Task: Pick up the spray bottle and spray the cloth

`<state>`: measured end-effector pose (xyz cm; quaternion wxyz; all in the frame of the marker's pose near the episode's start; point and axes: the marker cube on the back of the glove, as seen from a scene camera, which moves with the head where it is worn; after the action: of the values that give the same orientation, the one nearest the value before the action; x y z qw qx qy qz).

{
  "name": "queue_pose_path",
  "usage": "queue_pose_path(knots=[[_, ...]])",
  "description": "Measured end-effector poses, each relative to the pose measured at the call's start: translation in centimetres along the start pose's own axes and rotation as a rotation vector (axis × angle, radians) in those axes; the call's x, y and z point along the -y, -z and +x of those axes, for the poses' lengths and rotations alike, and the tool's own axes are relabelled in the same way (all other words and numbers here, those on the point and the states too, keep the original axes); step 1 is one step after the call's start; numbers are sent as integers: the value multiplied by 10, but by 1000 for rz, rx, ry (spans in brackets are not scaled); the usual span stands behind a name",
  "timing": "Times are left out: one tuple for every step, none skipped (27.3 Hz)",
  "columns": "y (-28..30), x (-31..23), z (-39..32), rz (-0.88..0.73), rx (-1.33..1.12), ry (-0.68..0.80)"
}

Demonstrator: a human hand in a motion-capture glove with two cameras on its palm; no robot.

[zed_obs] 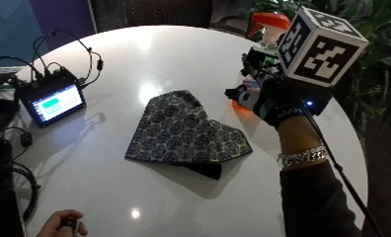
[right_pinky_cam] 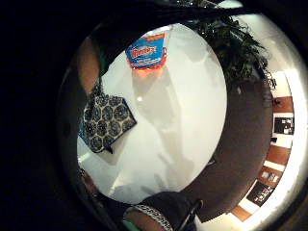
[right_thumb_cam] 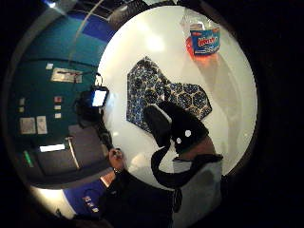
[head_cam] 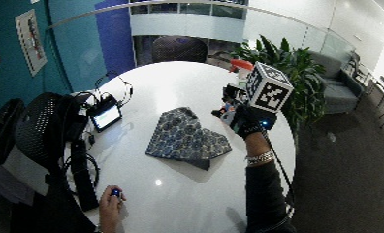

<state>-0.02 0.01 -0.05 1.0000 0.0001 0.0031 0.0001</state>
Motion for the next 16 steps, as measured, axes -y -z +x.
queue_pose_path(knots=[[0,0,0,0,-1,-1],[0,0,0,0,-3,-1],[0,1,-1,0,-5,-1],[0,1,-1,-2,-6,-1],[0,1,-1,-3,-6,1],[0,2,-2,-5,-6,3],[-1,2,-2,-6,-6,5],[-1,2,-2,-7,-8,5],[-1,3,-2,-8,-9,5],[-1,3,-1,-8,-10,4],[-2,3,-1,-9,-11,3],[-2,3,-1,-9,-11,2],[-2,3,-2,-8,-11,2],[-2,3,-2,-5,-11,2],[-2,4,-2,-1,-11,0],[-2,4,-2,4,-11,-2]])
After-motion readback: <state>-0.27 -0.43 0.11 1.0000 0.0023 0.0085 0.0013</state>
